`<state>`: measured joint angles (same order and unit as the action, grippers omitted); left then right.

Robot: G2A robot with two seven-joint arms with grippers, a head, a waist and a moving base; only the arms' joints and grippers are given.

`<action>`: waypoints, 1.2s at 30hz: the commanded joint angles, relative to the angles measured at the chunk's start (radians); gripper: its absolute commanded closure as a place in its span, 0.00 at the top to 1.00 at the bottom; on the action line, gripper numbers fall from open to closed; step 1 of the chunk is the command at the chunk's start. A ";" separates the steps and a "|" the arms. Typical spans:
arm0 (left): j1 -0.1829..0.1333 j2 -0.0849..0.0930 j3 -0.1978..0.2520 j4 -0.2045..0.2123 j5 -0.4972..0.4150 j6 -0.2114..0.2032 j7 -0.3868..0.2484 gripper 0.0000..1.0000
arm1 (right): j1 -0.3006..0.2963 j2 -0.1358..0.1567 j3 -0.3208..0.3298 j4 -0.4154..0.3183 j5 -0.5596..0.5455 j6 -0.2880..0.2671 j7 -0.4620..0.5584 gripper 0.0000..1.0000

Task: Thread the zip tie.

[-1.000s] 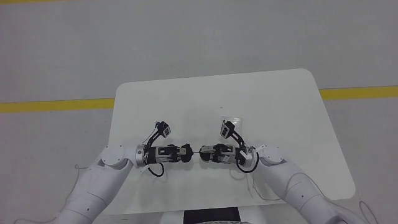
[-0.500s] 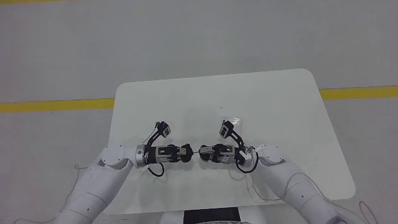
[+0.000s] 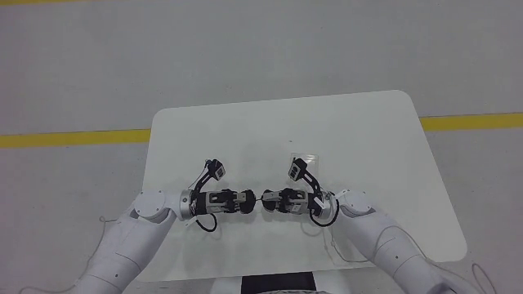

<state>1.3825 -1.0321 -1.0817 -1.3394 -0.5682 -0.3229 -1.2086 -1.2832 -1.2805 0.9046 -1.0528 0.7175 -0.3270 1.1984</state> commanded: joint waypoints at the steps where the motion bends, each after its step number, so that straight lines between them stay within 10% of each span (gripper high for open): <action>1: 0.000 0.001 0.002 -0.003 -0.002 0.001 0.005 0.64 | 0.001 -0.001 -0.001 -0.001 0.000 0.000 -0.001 0.00; 8: -0.003 0.004 0.010 -0.003 -0.012 -0.002 0.009 0.35 | 0.001 -0.005 -0.008 -0.001 0.000 -0.003 -0.019 0.00; 36: -0.005 0.012 0.033 -0.015 -0.035 -0.017 0.052 0.25 | -0.047 -0.009 0.042 -0.044 -0.027 -0.013 -0.089 0.00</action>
<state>1.3774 -1.0194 -1.0508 -1.3543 -0.6030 -0.3400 -1.1581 -1.3303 -1.2897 0.9467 -1.0960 0.6890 -0.3400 1.1086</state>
